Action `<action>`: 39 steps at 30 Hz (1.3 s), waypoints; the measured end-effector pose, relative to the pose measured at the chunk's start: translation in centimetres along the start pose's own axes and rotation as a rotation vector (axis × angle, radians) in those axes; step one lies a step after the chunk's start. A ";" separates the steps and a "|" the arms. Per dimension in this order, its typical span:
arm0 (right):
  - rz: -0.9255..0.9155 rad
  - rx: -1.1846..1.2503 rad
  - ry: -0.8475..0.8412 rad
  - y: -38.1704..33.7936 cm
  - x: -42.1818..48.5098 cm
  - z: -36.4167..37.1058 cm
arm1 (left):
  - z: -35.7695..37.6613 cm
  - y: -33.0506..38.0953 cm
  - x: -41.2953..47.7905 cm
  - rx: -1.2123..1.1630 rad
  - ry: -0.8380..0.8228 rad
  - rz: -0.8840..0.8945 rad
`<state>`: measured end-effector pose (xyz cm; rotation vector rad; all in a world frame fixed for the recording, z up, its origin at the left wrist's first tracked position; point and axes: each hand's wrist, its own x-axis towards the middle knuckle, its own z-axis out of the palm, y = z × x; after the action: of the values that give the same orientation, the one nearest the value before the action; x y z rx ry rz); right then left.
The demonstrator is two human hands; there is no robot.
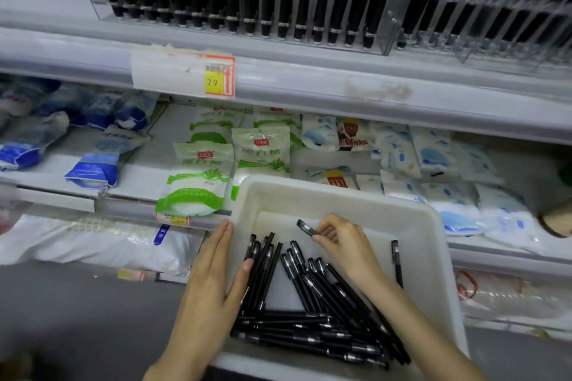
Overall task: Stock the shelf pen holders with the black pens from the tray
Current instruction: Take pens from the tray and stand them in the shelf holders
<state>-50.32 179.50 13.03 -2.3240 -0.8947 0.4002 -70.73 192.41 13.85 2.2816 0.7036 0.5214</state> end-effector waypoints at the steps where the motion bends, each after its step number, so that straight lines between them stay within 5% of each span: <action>1: -0.007 0.074 0.013 -0.8 -0.4 -1.0 | -0.3 0.5 0.3 -0.005 0.009 0.033; 7: -0.234 0.309 0.066 -7.0 -3.3 -10.3 | -3.0 7.5 4.5 -0.043 0.106 0.387; 15: -0.565 0.389 0.519 -15.1 -4.1 -26.0 | -6.4 18.7 13.1 0.228 0.243 0.843; 21: -0.719 0.422 0.821 -17.2 0.1 -30.1 | -4.8 21.8 17.3 0.424 0.235 0.832; 39: -0.462 -0.119 0.742 -15.7 4.9 -28.5 | -4.2 21.8 18.0 0.399 0.218 0.805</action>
<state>-41.15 179.72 44.63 -2.0168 -1.0234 -0.6794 -51.69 191.98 35.15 2.8816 -0.0732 1.0862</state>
